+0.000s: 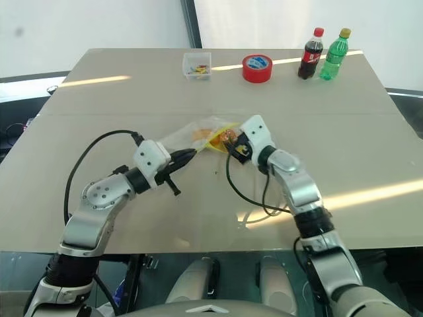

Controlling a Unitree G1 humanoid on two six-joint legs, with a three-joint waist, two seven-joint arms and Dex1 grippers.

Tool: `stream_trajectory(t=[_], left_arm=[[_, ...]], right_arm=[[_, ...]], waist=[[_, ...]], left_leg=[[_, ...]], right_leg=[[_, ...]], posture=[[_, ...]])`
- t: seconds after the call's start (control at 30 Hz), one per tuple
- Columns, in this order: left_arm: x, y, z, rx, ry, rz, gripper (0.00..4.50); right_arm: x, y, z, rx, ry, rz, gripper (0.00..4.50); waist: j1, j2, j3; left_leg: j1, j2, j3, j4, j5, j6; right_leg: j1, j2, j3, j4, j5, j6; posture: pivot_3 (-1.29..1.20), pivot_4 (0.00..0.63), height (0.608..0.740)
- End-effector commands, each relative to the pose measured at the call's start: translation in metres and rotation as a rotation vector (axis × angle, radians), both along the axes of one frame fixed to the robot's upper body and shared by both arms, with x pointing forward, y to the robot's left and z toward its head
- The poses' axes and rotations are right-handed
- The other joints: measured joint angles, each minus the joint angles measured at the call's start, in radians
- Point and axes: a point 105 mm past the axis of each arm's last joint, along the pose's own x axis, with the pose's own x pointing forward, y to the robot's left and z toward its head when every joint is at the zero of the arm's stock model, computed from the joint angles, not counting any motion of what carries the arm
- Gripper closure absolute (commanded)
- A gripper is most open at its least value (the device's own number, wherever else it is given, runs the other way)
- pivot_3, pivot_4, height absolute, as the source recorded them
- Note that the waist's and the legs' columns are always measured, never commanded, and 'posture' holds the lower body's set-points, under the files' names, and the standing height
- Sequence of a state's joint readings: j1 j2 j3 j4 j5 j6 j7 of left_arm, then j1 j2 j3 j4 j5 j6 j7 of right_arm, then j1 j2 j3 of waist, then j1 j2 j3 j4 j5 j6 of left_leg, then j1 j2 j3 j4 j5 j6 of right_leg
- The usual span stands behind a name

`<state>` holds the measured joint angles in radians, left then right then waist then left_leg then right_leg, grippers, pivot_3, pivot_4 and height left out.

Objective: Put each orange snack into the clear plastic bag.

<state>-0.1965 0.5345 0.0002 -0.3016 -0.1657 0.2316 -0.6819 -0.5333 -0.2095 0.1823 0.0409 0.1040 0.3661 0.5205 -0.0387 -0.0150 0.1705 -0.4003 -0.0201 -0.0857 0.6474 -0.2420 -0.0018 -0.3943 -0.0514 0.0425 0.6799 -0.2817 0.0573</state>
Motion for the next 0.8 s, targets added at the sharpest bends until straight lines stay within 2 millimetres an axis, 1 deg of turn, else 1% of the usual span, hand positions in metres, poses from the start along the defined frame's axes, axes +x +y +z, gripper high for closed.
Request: stream_trajectory(t=[0.03, 0.07, 0.1, 0.17, 0.2, 0.27, 0.3, 0.37, 0.43, 0.53, 0.6, 0.63, 0.7, 0.73, 0.77, 0.8], left_arm=[[0.004, 0.007, 0.014, -0.063, -0.012, 0.022, 4.50], [0.005, 0.009, 0.016, -0.073, -0.008, 0.026, 4.50], [0.006, 0.010, 0.018, -0.086, -0.006, 0.027, 4.50], [0.008, 0.011, 0.021, -0.102, -0.002, 0.028, 4.50], [0.008, 0.011, 0.021, -0.107, 0.001, 0.027, 4.50], [0.008, 0.010, 0.022, -0.109, 0.006, 0.021, 4.50], [0.008, 0.009, 0.022, -0.109, 0.007, 0.019, 4.50], [0.008, 0.010, 0.022, -0.110, 0.009, 0.017, 4.50], [0.008, 0.009, 0.022, -0.106, 0.012, 0.014, 4.50], [0.007, 0.009, 0.022, -0.101, 0.012, 0.013, 4.50], [0.007, 0.009, 0.022, -0.101, 0.010, 0.017, 4.50], [0.006, 0.009, 0.022, -0.101, 0.009, 0.019, 4.50], [0.005, 0.009, 0.022, -0.102, 0.008, 0.021, 4.50], [0.005, 0.009, 0.022, -0.103, 0.007, 0.022, 4.50], [0.005, 0.009, 0.022, -0.104, 0.007, 0.024, 4.50], [0.005, 0.009, 0.022, -0.104, 0.006, 0.026, 4.50]], right_arm=[[-0.018, -0.009, 0.027, 0.022, -0.099, 0.074, 0.78], [-0.021, -0.013, 0.028, 0.003, -0.118, 0.080, 0.78], [-0.018, -0.022, 0.023, -0.090, -0.158, 0.049, 0.78], [-0.011, -0.034, 0.009, -0.268, -0.219, 0.002, 0.78], [-0.007, -0.037, -0.001, -0.324, -0.224, -0.014, 0.78], [-0.002, -0.036, -0.013, -0.381, -0.240, -0.016, 0.78], [0.003, -0.035, -0.016, -0.389, -0.248, -0.030, 0.78], [0.012, -0.031, -0.018, -0.423, -0.286, -0.053, 0.78], [0.017, -0.027, -0.019, -0.444, -0.317, -0.045, 0.78], [0.028, -0.020, -0.010, -0.459, -0.385, -0.060, 0.78], [0.032, -0.017, -0.002, -0.428, -0.406, -0.072, 0.78], [0.032, -0.015, -0.001, -0.427, -0.417, -0.062, 1.00], [0.031, -0.011, -0.002, -0.442, -0.430, -0.036, 1.57], [0.030, -0.010, -0.003, -0.443, -0.435, -0.023, 1.93], [0.029, -0.009, -0.004, -0.438, -0.435, -0.017, 2.55], [0.028, -0.007, -0.004, -0.437, -0.439, -0.006, 2.98]], waist=[[-0.004, 0.000, 0.000], [-0.005, 0.000, 0.000], [-0.005, 0.000, 0.000], [-0.002, 0.000, 0.000], [-0.002, 0.000, 0.000], [-0.003, -0.001, 0.000], [-0.005, -0.001, 0.000], [-0.007, -0.001, 0.000], [-0.008, -0.001, 0.000], [-0.004, -0.001, 0.000], [-0.001, -0.001, 0.000], [-0.001, -0.001, 0.000], [-0.001, -0.001, 0.000], [-0.001, -0.001, 0.000], [-0.002, -0.001, 0.000], [-0.002, -0.001, 0.000]], left_leg=[[0.000, 0.000, 0.000, 0.000, 0.000, 0.000], [0.000, 0.000, 0.001, 0.000, 0.000, 0.000], [0.001, 0.000, 0.001, 0.000, 0.000, 0.000], [0.001, 0.000, 0.001, 0.000, 0.000, 0.000], [0.001, 0.000, 0.001, 0.000, 0.000, 0.000], [0.001, -0.001, 0.001, 0.000, 0.000, 0.000], [0.001, -0.001, 0.001, 0.000, 0.000, 0.000], [0.001, 0.000, 0.002, 0.000, 0.000, 0.000], [0.001, 0.000, 0.003, 0.000, 0.000, -0.001], [0.001, 0.000, 0.002, 0.000, 0.001, -0.001], [0.001, 0.000, 0.002, 0.000, 0.001, -0.002], [0.000, 0.000, 0.002, 0.000, 0.001, -0.002], [0.000, 0.000, 0.002, 0.000, 0.001, -0.002], [0.000, 0.000, 0.002, 0.000, 0.001, -0.002], [0.000, 0.000, 0.002, 0.000, 0.001, -0.002], [0.000, 0.000, 0.002, 0.000, 0.001, -0.002]], right_leg=[[0.000, 0.000, 0.000, 0.000, 0.000, 0.000], [0.000, 0.000, 0.001, 0.000, 0.000, 0.000], [0.000, 0.000, 0.001, 0.000, 0.000, 0.000], [0.000, 0.000, 0.001, 0.000, 0.000, 0.000], [0.000, 0.000, 0.001, 0.000, 0.000, 0.000], [0.001, 0.000, 0.000, 0.000, 0.000, 0.000], [0.001, 0.000, 0.001, 0.000, 0.000, 0.000], [0.000, 0.001, 0.002, 0.001, 0.000, 0.000], [0.000, 0.001, 0.002, 0.001, 0.000, 0.000], [0.000, 0.001, 0.002, 0.001, 0.000, 0.000], [0.000, 0.001, 0.002, 0.000, 0.000, 0.000], [0.000, 0.001, 0.002, 0.000, 0.000, 0.000], [0.000, 0.000, 0.002, -0.001, 0.000, 0.000], [0.000, 0.000, 0.002, -0.001, 0.000, 0.000], [0.000, 0.000, 0.002, -0.001, 0.000, 0.000], [0.000, 0.000, 0.002, -0.001, 0.000, 0.000]], posture=[[0.00, 0.150, 0.740], [0.00, 0.150, 0.740], [0.00, 0.150, 0.740], [0.00, 0.150, 0.740], [0.00, 0.150, 0.740], [0.00, 0.150, 0.740], [0.00, 0.150, 0.740], [0.00, 0.150, 0.740], [0.00, 0.150, 0.740], [0.00, 0.150, 0.740], [0.00, 0.150, 0.740], [0.00, 0.150, 0.740], [0.00, 0.150, 0.740], [0.00, 0.150, 0.740], [0.00, 0.150, 0.740], [0.00, 0.150, 0.740]])
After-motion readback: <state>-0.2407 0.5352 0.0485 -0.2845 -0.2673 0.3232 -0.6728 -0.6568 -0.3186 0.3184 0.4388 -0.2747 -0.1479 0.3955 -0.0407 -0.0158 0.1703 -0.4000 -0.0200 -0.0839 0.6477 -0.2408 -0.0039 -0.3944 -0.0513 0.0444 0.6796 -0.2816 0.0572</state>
